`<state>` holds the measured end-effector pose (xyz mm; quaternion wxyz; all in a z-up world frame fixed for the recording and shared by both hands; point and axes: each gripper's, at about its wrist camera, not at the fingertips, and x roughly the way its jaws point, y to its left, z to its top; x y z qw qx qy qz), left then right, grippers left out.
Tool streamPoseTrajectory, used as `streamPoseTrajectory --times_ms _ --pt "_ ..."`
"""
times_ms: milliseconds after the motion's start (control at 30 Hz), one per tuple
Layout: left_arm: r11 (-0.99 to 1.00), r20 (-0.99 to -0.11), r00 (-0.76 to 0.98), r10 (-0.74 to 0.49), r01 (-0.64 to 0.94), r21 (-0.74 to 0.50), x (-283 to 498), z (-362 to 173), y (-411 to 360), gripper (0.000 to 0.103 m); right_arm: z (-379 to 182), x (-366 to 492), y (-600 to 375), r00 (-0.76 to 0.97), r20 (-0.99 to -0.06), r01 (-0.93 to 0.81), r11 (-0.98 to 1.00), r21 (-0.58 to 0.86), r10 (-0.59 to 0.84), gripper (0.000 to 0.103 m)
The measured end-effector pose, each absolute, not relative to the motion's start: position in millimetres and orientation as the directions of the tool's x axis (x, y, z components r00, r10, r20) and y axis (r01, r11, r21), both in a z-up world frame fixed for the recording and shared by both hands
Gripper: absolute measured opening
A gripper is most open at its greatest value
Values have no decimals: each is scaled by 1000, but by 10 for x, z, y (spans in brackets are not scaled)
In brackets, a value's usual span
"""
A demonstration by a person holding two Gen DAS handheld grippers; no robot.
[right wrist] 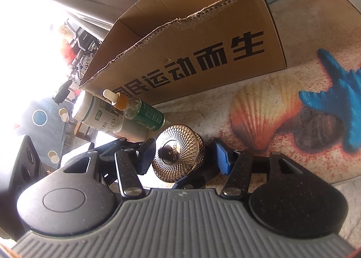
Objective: Organize rigid objects
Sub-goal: 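Grasp the gold-lidded black jar by its lid with the right gripper, then lift the jar into the cardboard box and open the right gripper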
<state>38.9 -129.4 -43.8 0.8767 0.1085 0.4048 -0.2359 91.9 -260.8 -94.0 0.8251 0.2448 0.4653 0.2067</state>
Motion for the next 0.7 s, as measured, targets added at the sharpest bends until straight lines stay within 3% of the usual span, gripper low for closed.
streamPoseTrajectory --times_ms 500,700 --pt "870 -744 584 -324 493 8 310 -326 -1252 57 -839 870 -2589 497 -657 -136 798 587 567 56" --pt "874 -698 632 -337 486 19 265 -41 -1167 57 -541 843 -2539 526 -636 -174 803 569 565 56"
